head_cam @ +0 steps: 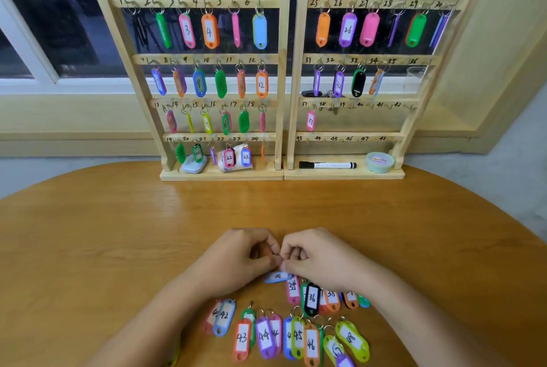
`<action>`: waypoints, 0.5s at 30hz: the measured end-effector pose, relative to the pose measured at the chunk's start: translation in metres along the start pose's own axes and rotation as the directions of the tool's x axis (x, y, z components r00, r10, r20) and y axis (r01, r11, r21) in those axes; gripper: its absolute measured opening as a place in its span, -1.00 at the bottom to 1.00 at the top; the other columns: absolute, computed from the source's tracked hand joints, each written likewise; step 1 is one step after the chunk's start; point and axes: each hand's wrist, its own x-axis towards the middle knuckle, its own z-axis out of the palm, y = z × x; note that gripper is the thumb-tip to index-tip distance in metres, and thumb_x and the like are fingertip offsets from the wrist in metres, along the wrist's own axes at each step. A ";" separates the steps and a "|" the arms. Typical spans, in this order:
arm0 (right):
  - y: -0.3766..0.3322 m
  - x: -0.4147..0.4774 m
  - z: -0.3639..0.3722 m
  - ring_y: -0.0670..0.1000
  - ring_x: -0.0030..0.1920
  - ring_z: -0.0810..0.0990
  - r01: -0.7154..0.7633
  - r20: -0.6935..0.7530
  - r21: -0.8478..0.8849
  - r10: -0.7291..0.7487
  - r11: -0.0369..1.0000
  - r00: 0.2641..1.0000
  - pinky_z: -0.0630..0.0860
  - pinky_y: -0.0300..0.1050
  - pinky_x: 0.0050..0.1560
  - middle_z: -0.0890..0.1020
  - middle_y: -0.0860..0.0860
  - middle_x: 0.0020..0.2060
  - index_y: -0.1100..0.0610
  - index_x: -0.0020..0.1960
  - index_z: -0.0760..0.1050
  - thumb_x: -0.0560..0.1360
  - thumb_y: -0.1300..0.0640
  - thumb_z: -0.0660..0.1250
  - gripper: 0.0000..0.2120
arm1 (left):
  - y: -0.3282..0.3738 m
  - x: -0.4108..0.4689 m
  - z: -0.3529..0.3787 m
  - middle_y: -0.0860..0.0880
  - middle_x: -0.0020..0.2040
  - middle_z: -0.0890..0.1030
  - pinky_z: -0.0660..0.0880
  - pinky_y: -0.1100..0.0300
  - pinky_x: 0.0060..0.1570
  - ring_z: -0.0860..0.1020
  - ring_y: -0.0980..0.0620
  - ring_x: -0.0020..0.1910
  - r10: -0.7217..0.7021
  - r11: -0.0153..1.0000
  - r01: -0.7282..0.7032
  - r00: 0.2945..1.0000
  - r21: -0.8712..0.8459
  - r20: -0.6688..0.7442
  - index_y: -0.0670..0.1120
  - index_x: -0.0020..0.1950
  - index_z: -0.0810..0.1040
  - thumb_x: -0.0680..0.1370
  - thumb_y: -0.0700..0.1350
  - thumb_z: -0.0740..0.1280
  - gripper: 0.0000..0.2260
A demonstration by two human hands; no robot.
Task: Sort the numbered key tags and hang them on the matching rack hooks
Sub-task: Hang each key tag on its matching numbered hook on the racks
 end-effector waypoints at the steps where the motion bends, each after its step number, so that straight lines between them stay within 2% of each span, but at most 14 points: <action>1: 0.001 0.001 0.001 -0.21 -0.34 0.51 -0.009 -0.012 0.008 0.009 1.000 1.000 0.37 -0.29 -0.33 0.61 -0.21 -0.34 -0.01 -0.10 0.64 0.59 0.02 0.49 -0.89 | 0.000 0.000 0.000 0.15 -0.12 0.70 0.58 0.16 -0.11 0.65 0.10 -0.13 -0.003 1.000 0.003 1.000 -0.005 0.003 0.14 0.05 0.68 0.60 0.04 0.48 -0.95; 5: 0.003 0.003 -0.001 -0.21 -0.23 0.57 -0.024 -0.033 0.057 0.025 0.998 0.999 0.53 -0.20 -0.18 0.66 -0.16 -0.24 -0.08 -0.10 0.66 0.58 0.01 0.51 -0.91 | 0.001 0.000 -0.001 0.13 -0.12 0.72 0.61 0.10 -0.08 0.67 0.09 -0.12 -0.020 1.000 0.020 1.000 -0.019 -0.001 0.13 0.04 0.69 0.62 0.02 0.46 -0.97; 9: 0.006 0.003 -0.009 -0.17 -0.13 0.65 -0.009 -0.062 0.104 0.015 0.995 0.998 0.66 -0.07 -0.03 0.71 -0.16 -0.16 -0.11 -0.08 0.68 0.58 0.01 0.50 -0.93 | 0.005 0.000 -0.001 0.17 -0.14 0.71 0.57 0.23 -0.15 0.65 0.12 -0.14 -0.012 0.999 0.012 1.000 -0.034 0.014 0.15 0.03 0.69 0.60 0.07 0.50 -0.94; 12: 0.008 0.003 -0.019 -0.08 -0.10 0.69 0.013 -0.099 0.159 0.003 0.987 0.995 0.68 0.02 0.02 0.73 -0.12 -0.16 -0.09 -0.07 0.69 0.57 0.04 0.52 -0.94 | 0.006 0.001 -0.001 0.19 -0.14 0.69 0.52 0.29 -0.18 0.62 0.14 -0.16 -0.017 0.999 0.018 1.000 -0.032 0.008 0.16 0.04 0.68 0.58 0.11 0.51 -0.91; 15: 0.008 0.001 -0.029 -0.02 -0.15 0.70 0.041 -0.136 0.253 -0.007 0.966 0.991 0.67 0.01 -0.01 0.73 -0.03 -0.18 -0.02 -0.06 0.69 0.58 0.10 0.53 -0.95 | 0.007 0.002 0.000 0.20 -0.13 0.69 0.51 0.32 -0.17 0.63 0.14 -0.15 -0.024 0.998 0.024 1.000 -0.052 0.006 0.15 0.08 0.69 0.58 0.09 0.52 -0.88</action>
